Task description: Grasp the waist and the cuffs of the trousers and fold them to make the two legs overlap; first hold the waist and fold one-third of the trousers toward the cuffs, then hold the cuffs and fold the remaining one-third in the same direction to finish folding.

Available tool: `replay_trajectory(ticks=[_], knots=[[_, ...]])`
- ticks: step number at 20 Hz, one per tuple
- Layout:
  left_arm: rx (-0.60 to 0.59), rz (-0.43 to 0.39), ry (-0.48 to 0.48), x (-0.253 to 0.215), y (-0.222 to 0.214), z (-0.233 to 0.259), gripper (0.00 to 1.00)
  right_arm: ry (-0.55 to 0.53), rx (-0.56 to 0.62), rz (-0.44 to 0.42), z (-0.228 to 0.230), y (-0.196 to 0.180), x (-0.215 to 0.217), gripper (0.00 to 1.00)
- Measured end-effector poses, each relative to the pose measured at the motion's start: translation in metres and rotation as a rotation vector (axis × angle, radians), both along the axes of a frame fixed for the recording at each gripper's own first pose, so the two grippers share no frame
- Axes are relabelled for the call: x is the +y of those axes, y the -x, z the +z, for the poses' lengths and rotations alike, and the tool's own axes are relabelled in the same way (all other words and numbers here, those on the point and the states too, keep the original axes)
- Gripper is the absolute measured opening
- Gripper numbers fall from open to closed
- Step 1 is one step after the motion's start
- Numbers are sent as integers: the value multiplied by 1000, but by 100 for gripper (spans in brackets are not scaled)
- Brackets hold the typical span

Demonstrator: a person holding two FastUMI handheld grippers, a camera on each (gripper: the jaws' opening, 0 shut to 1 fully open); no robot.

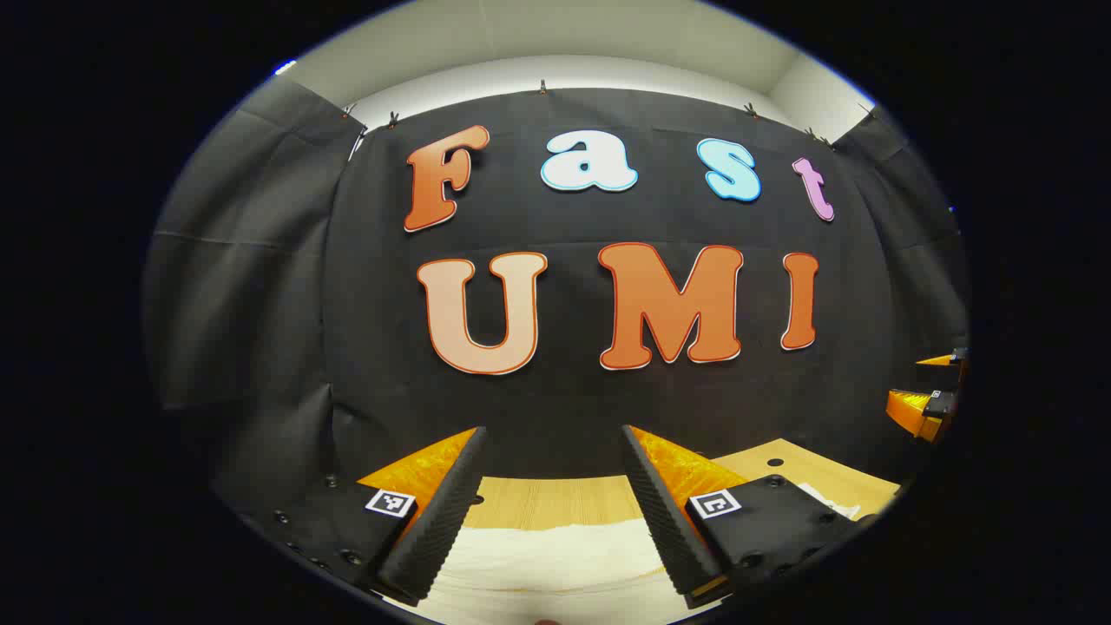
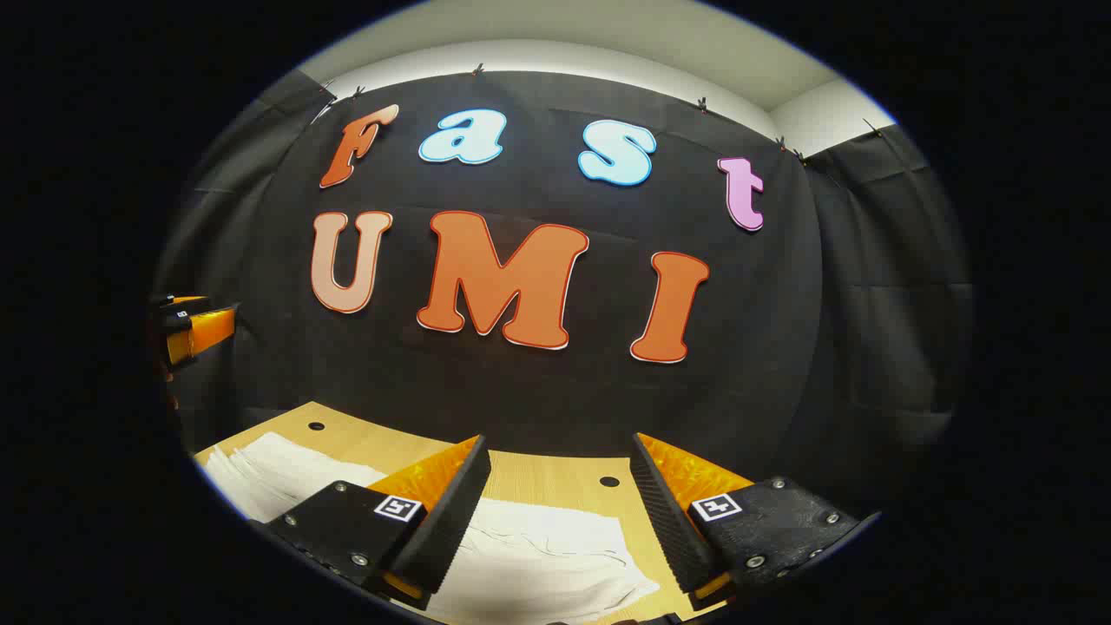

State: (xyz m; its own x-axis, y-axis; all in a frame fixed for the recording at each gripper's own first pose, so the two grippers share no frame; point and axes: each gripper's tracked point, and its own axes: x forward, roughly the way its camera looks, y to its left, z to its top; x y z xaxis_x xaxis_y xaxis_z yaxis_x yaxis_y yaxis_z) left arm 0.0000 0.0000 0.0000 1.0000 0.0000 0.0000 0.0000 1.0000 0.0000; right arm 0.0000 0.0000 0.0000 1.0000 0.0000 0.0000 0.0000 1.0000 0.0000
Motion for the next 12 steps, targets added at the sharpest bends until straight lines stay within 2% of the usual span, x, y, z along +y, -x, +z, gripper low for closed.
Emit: replay_trajectory(ticks=[8,12], knots=[[42,18,2,8,2,-16,99,-48,34,18,-12,1,-1,98],[69,36,-1,19,3,-24,100,-30,55,2,-19,-3,-6,99]])
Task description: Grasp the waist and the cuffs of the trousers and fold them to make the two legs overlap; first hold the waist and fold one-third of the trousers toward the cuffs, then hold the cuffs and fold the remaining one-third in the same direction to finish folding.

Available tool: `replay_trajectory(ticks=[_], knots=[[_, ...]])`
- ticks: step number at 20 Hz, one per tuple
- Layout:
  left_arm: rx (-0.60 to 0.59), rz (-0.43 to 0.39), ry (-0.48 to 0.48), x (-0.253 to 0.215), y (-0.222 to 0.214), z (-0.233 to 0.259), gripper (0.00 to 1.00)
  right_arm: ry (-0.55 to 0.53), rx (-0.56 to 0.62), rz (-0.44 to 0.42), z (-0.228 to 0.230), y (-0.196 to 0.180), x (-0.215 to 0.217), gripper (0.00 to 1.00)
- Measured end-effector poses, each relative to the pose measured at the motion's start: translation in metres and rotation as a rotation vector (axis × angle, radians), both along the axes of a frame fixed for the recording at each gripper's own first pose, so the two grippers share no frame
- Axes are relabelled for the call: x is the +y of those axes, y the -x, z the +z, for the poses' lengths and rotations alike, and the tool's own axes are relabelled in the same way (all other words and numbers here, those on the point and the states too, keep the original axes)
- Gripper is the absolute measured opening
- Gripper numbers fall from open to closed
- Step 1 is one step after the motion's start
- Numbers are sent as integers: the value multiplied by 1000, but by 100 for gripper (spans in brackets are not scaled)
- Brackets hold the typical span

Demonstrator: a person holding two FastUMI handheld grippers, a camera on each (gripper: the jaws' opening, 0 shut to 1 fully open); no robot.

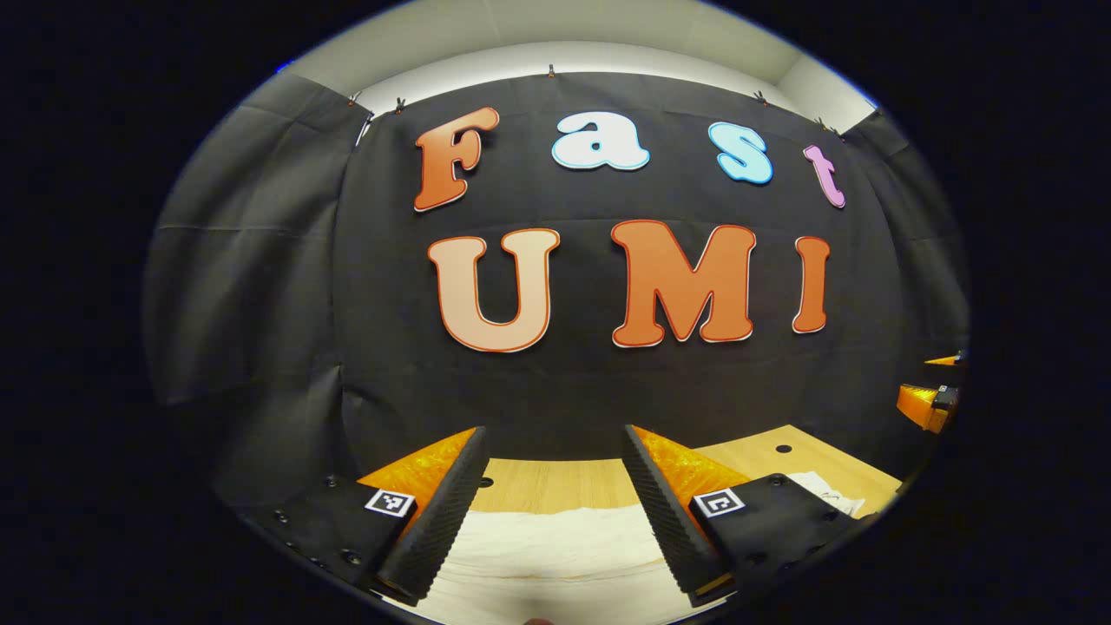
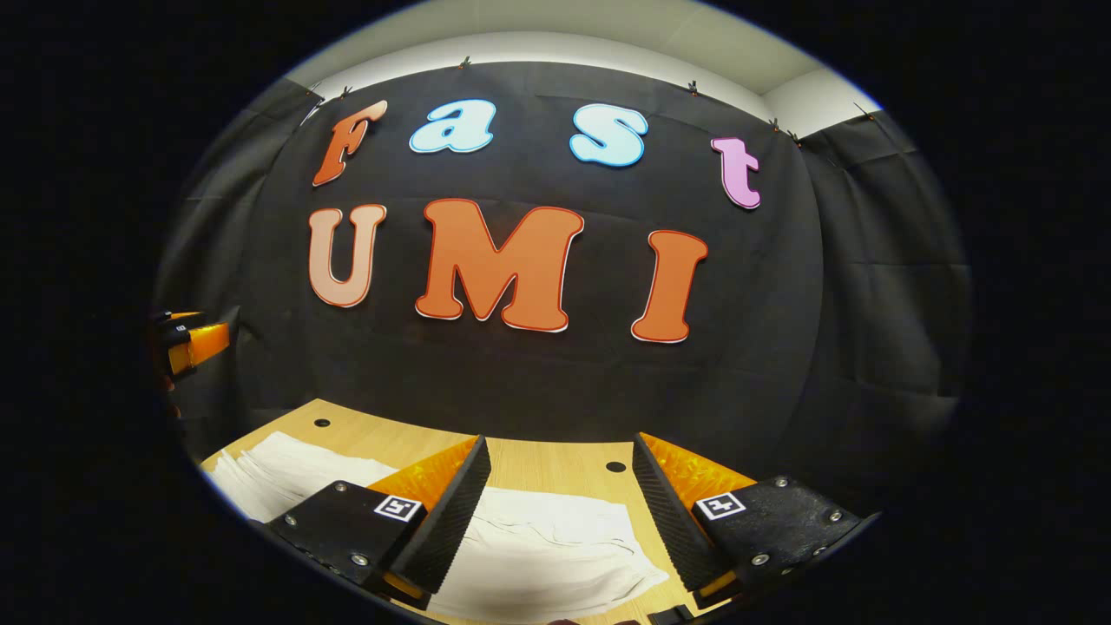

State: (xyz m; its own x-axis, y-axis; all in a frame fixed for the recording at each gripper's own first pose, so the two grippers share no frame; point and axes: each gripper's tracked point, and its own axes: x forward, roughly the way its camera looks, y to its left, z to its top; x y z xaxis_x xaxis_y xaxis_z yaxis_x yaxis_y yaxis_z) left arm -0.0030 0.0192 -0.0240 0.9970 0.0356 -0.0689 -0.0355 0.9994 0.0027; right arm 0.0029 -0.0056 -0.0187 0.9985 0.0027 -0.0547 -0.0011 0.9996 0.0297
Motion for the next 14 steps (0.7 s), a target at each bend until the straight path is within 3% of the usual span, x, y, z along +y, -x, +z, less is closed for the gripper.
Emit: replay_trajectory(ticks=[5,9,14], knots=[[46,70,15,27,0,-19,100,-14,50,11,-15,-9,2,99],[175,116,84,50,0,-64,100,-35,140,7,-39,-13,2,99],[357,109,163,67,-2,-124,100,-12,198,5,-56,-19,5,99]])
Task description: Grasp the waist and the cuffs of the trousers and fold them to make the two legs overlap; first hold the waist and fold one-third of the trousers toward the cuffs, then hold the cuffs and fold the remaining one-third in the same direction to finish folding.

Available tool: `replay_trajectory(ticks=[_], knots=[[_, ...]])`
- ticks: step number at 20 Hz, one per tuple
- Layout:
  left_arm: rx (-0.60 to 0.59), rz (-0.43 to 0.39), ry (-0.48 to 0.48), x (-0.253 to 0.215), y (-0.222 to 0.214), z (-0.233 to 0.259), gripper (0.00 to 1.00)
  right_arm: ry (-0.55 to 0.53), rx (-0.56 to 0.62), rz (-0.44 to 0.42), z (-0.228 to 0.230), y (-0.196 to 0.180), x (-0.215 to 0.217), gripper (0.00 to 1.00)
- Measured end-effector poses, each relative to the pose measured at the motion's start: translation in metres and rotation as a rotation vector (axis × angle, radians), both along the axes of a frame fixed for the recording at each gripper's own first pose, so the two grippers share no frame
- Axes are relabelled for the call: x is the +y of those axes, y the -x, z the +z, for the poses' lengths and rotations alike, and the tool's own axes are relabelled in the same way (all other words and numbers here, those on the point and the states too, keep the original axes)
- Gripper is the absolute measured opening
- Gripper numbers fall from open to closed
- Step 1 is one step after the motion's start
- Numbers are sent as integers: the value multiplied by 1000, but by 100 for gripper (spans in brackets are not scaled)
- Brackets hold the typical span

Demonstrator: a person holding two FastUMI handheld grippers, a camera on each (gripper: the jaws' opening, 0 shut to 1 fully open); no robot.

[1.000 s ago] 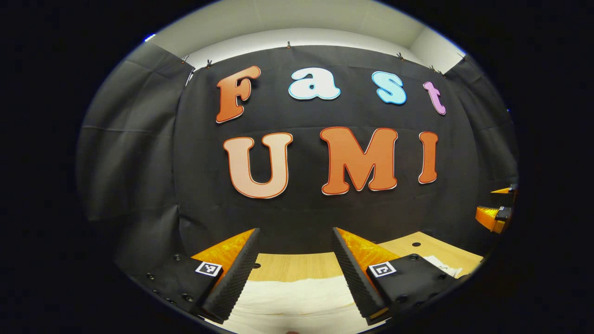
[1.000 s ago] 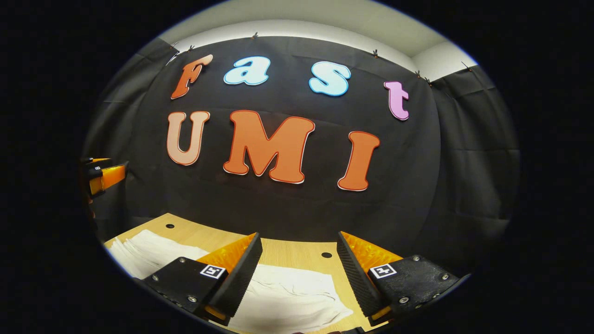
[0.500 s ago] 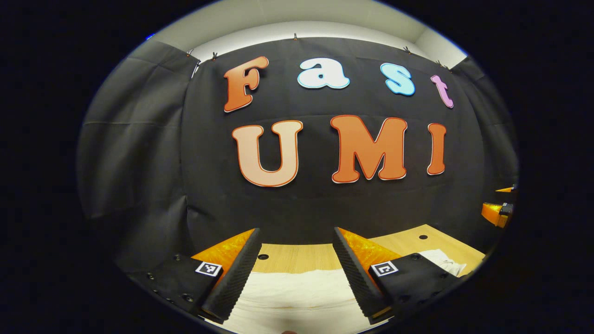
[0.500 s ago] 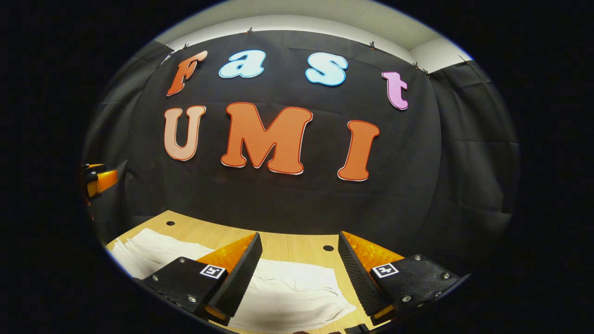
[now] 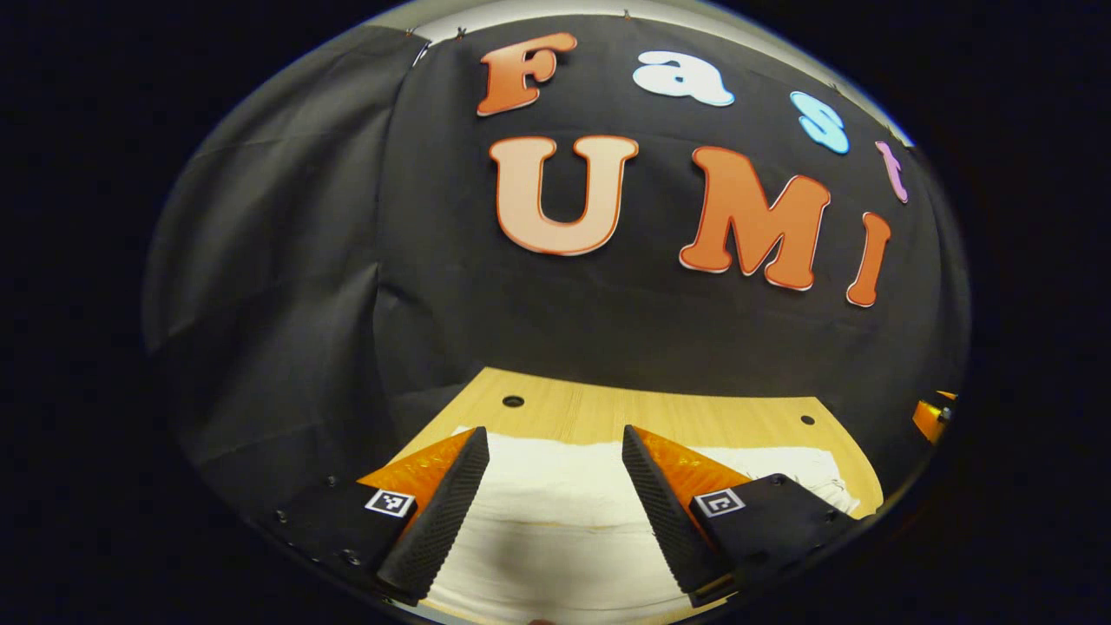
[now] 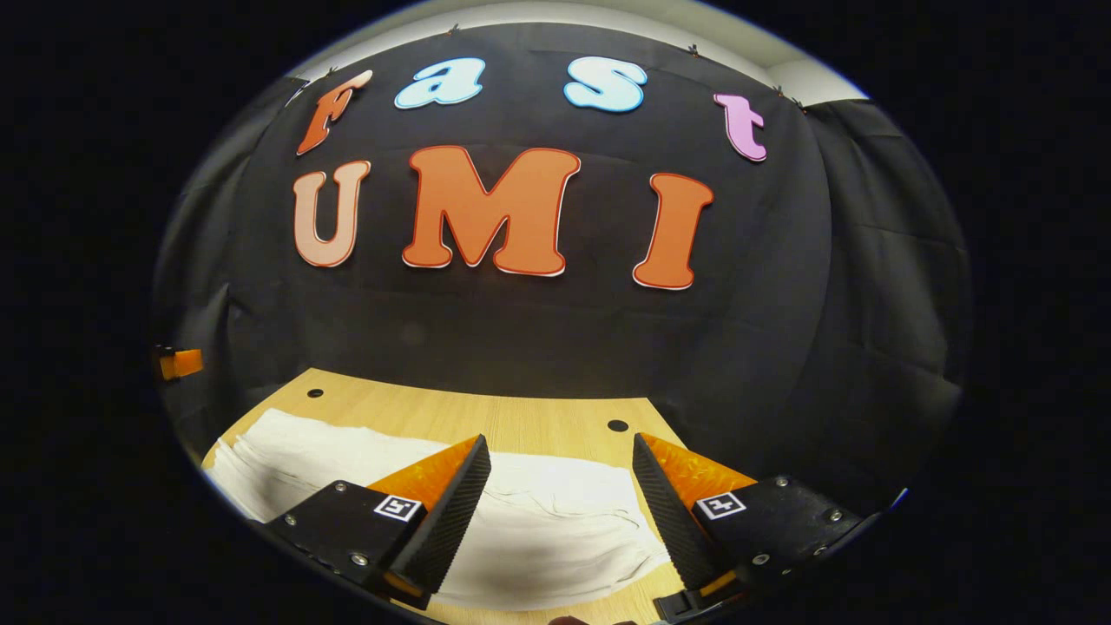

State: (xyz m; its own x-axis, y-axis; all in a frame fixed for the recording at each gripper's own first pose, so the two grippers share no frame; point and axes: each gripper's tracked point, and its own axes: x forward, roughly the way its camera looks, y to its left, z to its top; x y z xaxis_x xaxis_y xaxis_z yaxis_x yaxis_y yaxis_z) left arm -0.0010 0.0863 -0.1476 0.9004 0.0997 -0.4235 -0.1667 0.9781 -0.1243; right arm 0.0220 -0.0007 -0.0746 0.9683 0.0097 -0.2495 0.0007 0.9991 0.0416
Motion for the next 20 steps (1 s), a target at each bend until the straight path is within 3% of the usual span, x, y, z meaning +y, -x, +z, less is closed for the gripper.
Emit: replay_trajectory(ticks=[4,8,16,20], knots=[[118,18,41,15,2,-39,99,-50,65,8,-16,-5,7,99],[290,98,95,36,8,-92,100,-73,115,9,-31,-9,13,99],[502,249,383,84,52,-195,100,-93,257,-23,-77,-12,11,99],[593,325,456,122,79,-226,100,-119,359,-18,-106,-9,10,99]])
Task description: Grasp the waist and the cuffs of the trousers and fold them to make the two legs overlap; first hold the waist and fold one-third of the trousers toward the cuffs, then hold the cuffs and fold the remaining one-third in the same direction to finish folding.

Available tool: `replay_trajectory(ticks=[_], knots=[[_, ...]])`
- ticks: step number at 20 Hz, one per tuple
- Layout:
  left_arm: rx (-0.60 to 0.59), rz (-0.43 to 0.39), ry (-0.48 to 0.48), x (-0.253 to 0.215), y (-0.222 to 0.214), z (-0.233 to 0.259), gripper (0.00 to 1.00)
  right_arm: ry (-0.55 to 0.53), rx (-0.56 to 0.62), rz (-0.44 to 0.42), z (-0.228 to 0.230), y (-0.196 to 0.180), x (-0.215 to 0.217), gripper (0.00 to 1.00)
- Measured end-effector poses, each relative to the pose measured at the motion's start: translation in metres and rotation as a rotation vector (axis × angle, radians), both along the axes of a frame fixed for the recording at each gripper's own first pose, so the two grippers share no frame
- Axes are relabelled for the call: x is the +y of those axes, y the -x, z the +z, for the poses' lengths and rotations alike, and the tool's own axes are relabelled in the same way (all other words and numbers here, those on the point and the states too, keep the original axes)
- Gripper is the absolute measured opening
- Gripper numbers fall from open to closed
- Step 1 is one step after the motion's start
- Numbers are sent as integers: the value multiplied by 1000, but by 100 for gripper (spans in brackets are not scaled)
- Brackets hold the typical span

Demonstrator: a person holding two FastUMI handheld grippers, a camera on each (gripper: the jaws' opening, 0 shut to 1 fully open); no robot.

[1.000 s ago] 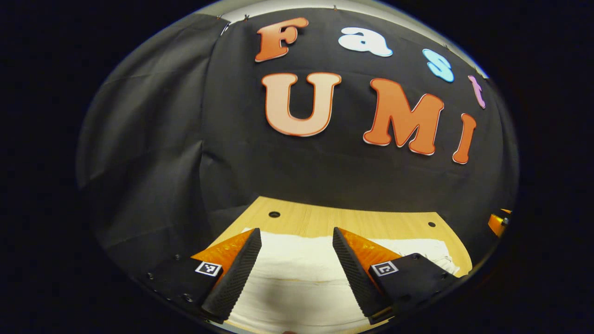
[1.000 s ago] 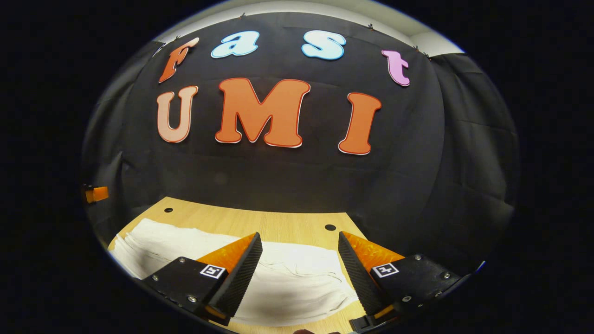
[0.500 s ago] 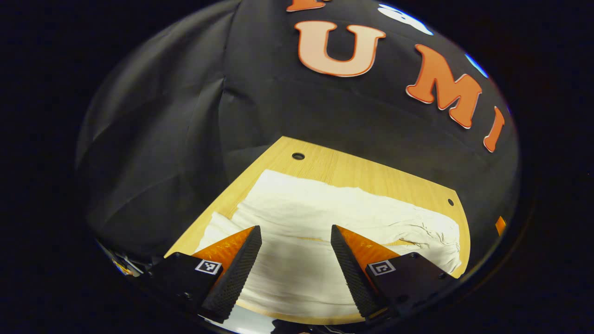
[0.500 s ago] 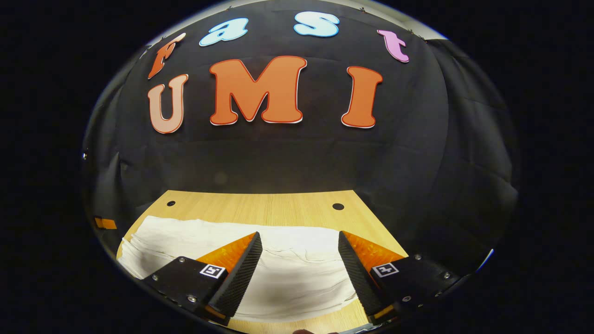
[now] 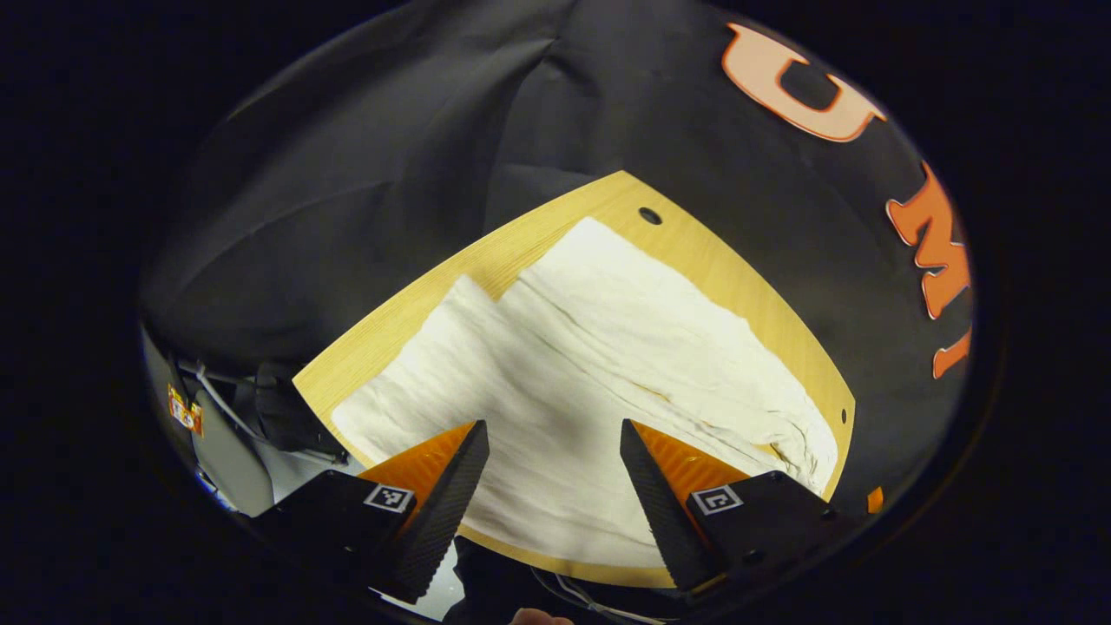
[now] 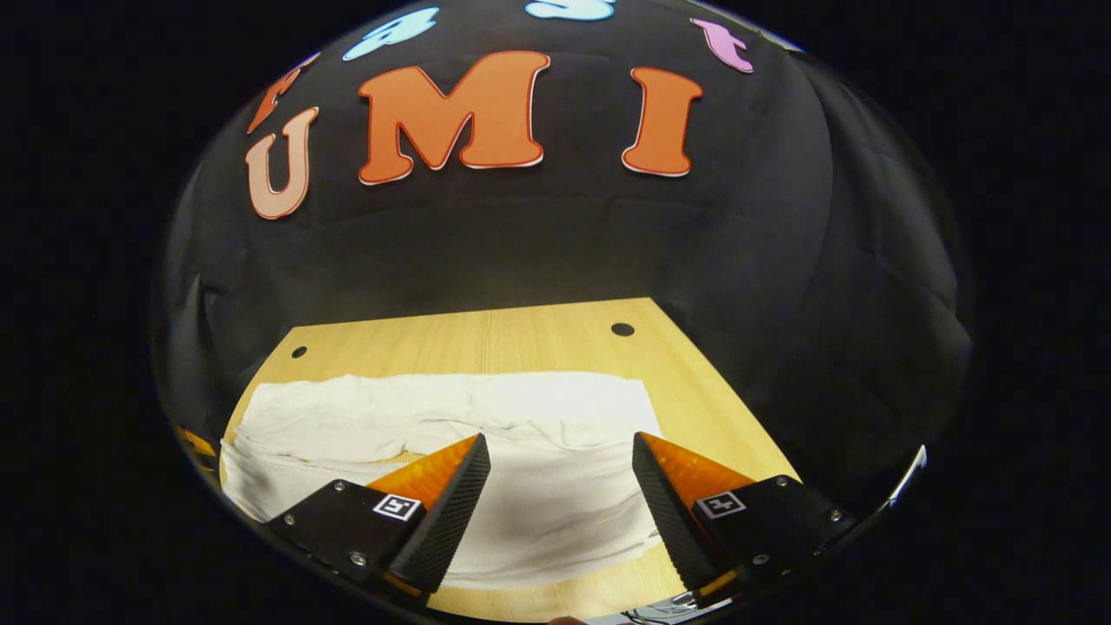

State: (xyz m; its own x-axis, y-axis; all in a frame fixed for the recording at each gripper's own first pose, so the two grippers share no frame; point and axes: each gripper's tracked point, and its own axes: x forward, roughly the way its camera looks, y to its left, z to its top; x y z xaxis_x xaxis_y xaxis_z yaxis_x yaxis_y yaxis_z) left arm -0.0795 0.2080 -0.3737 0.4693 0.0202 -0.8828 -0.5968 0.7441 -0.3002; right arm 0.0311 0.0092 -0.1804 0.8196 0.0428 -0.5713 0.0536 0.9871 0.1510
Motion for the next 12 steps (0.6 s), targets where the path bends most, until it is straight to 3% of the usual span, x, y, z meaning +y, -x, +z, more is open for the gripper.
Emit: replay_trajectory(ticks=[12], knots=[[135,163,176,51,68,-57,100,-235,243,-88,-66,21,-2,98]])
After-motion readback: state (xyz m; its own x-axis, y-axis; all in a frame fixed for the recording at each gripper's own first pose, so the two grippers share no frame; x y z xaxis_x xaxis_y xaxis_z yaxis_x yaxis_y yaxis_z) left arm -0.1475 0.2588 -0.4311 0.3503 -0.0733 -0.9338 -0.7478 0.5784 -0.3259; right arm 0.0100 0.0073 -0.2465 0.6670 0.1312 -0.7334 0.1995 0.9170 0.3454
